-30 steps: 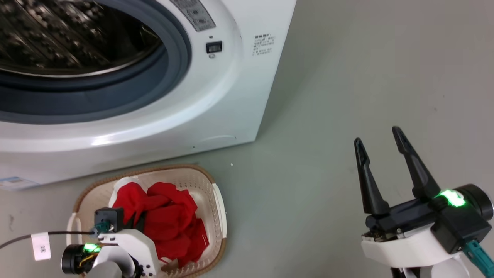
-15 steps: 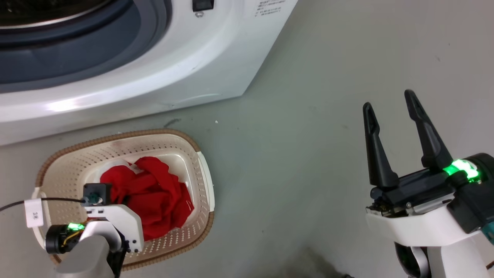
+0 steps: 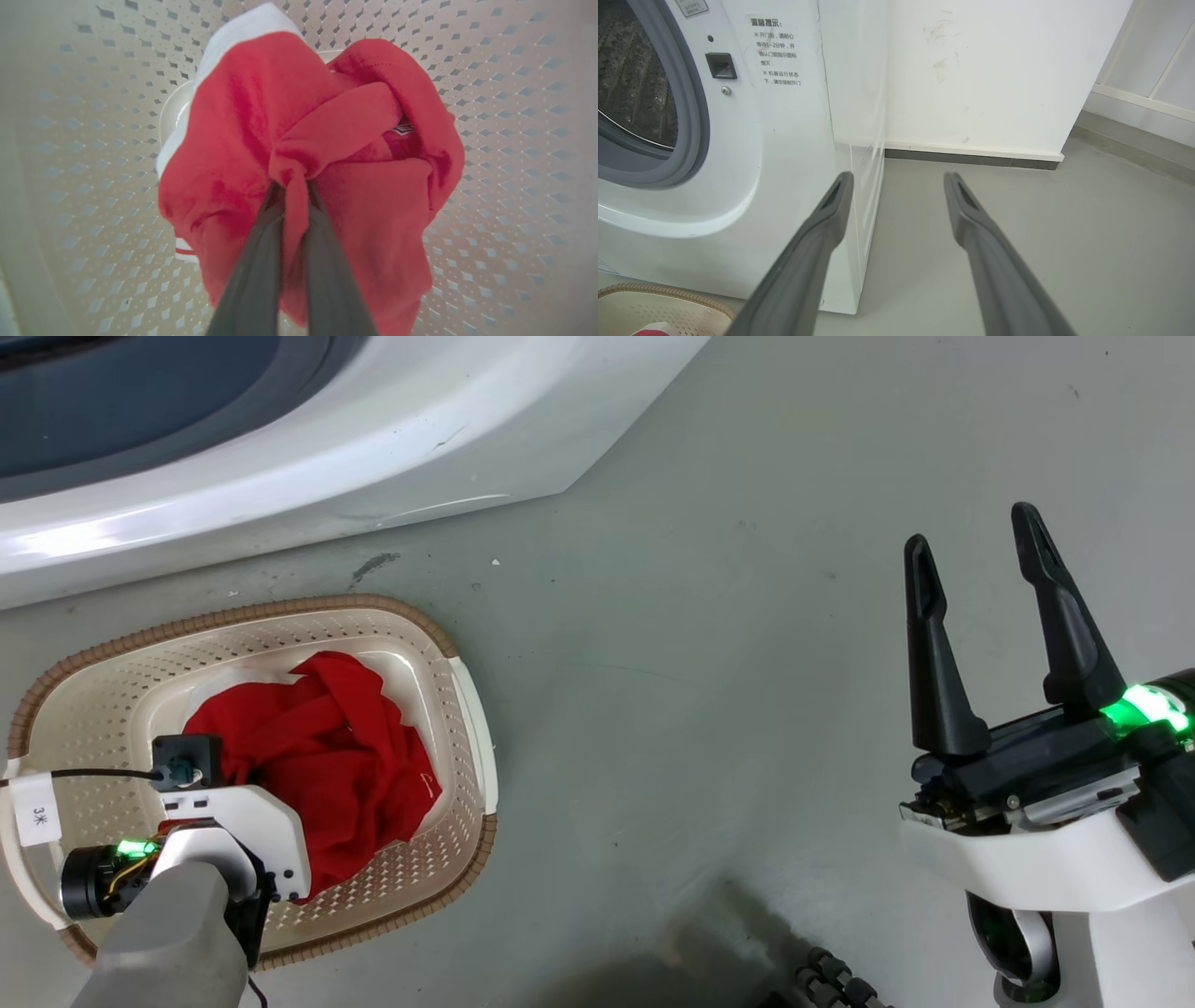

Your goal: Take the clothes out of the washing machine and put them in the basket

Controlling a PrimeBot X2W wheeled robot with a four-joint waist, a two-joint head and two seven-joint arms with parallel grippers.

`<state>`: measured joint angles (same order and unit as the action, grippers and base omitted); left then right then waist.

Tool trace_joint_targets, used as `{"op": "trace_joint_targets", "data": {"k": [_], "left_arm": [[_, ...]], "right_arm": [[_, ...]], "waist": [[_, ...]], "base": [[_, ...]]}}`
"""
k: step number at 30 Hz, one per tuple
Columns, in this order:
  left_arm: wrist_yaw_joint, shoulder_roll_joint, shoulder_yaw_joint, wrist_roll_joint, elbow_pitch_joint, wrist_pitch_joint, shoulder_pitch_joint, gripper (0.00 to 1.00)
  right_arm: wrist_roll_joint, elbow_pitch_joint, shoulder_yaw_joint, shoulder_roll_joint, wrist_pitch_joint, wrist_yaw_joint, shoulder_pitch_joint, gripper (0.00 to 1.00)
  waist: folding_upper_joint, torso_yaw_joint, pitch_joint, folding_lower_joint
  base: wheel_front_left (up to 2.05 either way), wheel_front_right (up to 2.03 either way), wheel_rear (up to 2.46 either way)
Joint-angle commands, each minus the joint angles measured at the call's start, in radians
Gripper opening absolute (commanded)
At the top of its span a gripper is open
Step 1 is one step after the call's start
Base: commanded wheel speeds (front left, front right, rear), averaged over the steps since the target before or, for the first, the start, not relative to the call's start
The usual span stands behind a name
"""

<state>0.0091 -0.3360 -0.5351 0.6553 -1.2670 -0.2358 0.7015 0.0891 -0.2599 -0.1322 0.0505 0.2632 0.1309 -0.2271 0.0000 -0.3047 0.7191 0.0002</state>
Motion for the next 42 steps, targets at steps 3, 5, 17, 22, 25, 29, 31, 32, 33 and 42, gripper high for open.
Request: {"op": "trace_joint_targets", "data": {"k": [3,5,17,22,25,29,31,32,33,42], "left_arm": [[0.009,0.003,-0.008,-0.01,-0.007,-0.012,0.01,1.0],[0.006,0.012,-0.012,-0.011,-0.009,-0.016,-0.006,1.0],[0.013,0.029,0.002,-0.049,0.11,-0.03,-0.134,1.0],[0.039,0.027,0.053,-0.108,0.277,-0.03,-0.225,1.0],[0.051,0.03,0.084,-0.136,0.348,-0.029,-0.267,1.0],[0.075,0.048,0.155,-0.205,0.494,-0.03,-0.351,1.0],[0.084,0.057,0.19,-0.241,0.558,-0.03,-0.388,1.0],[0.086,0.063,0.209,-0.259,0.589,-0.03,-0.407,1.0],[0.089,0.071,0.226,-0.273,0.619,-0.03,-0.425,1.0],[0.086,0.153,0.367,-0.405,0.848,-0.03,-0.557,1.0]], "right_arm": [[0.007,0.008,0.0,-0.001,0.002,0.0,-0.015,1.0],[0.003,0.016,0.001,-0.001,0.002,0.0,-0.003,1.0],[-0.032,0.064,0.026,0.0,0.002,0.0,0.098,1.0],[-0.048,0.086,0.031,0.0,0.002,0.0,0.145,1.0],[-0.051,0.091,0.033,0.0,0.002,0.0,0.162,1.0],[-0.064,0.098,0.031,0.0,0.002,0.0,0.199,1.0],[-0.071,0.101,0.034,0.0,0.002,0.0,0.214,1.0],[-0.072,0.101,0.034,0.0,0.002,0.0,0.222,1.0],[-0.074,0.102,0.036,0.0,0.002,0.0,0.23,1.0],[-0.079,0.111,0.052,0.0,0.002,0.0,0.291,1.0]], "waist": [[0.0,0.001,-0.016,-0.0002],[0.0,0.006,-0.037,-0.0002],[0.0,0.061,-0.222,-0.0002],[0.0,0.092,-0.307,-0.0002],[0.0,0.104,-0.339,-0.0002],[0.0,0.125,-0.397,-0.0002],[0.0,0.134,-0.423,-0.0002],[0.0,0.138,-0.435,-0.0002],[0.0,0.142,-0.445,-0.0002],[0.0,0.172,-0.54,-0.0002]], "base": [[0.0,0.0,0.0],[0.0,0.0,0.0],[0.0,0.0,0.0],[0.0,0.0,0.0],[0.0,0.0,0.0],[0.0,0.0,0.0],[0.0,0.0,0.0],[0.0,0.0,0.0],[0.0,0.0,0.0],[0.0,0.0,0.0]]}}
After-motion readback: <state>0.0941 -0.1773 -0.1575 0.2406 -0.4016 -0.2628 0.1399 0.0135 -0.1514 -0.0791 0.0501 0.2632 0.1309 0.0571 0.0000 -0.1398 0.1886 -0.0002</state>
